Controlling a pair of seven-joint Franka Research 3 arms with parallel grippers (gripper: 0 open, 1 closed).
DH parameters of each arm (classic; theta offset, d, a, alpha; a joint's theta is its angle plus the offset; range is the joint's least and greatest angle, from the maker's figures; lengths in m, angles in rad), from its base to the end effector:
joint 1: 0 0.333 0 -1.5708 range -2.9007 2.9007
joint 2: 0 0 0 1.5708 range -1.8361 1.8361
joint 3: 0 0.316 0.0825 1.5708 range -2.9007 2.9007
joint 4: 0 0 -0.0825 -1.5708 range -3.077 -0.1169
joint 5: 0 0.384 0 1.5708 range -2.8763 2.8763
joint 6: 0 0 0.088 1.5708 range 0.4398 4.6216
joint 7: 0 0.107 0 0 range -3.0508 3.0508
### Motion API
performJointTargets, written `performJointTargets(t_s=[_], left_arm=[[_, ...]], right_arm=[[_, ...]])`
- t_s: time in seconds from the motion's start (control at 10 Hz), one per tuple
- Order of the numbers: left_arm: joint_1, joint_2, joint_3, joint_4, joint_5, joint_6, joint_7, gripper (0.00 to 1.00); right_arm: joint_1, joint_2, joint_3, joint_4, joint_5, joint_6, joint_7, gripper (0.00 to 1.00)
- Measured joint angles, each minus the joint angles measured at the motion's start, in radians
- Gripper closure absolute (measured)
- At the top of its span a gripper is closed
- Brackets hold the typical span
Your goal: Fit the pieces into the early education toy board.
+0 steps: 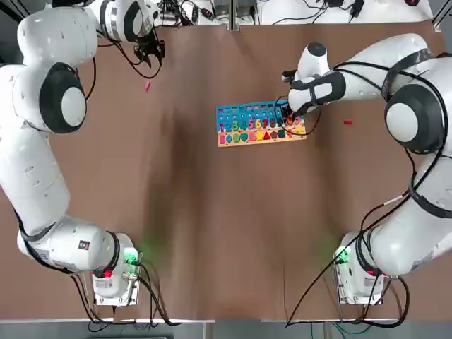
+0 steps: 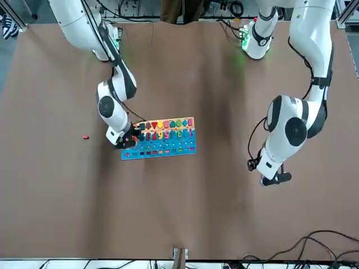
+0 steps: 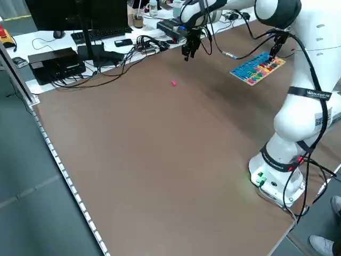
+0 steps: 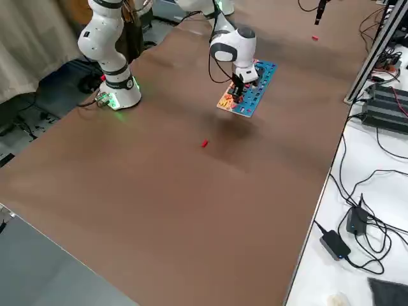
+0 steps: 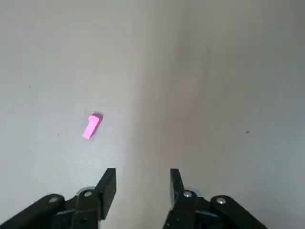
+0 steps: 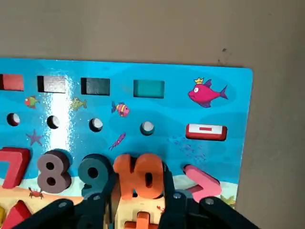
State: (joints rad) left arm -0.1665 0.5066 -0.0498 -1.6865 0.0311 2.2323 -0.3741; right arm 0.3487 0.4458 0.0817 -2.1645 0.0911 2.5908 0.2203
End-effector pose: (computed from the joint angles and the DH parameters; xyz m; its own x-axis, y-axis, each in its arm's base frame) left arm 0.6629 -0.1409 0.3094 0.9886 0.1455 0.0376 0.1451 -0.9893 0.0135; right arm 0.5115 0.2337 0.1853 0.9913 0.1254 -0.0399 0.1222 -0.9897 -0.0743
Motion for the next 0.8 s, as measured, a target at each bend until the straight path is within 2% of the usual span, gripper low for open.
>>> performJointTargets(t_s=[0.4,0.6,0.8], left_arm=[[0.057,0.046,0.0,0.053,0.0,0.0,0.059,0.47],[0.073,0.102,0.0,0.097,0.005,0.0,0.073,0.48],[0.089,0.145,0.0,0.105,0.015,0.0,0.127,0.48]], right_arm=[[0.0,-0.003,0.0,-0.009,0.001,0.013,0.0,0.6],[0.0,-0.005,0.0,-0.014,0.002,0.018,0.0,0.6],[0.0,-0.009,-0.001,-0.022,0.002,0.019,0.0,0.6]])
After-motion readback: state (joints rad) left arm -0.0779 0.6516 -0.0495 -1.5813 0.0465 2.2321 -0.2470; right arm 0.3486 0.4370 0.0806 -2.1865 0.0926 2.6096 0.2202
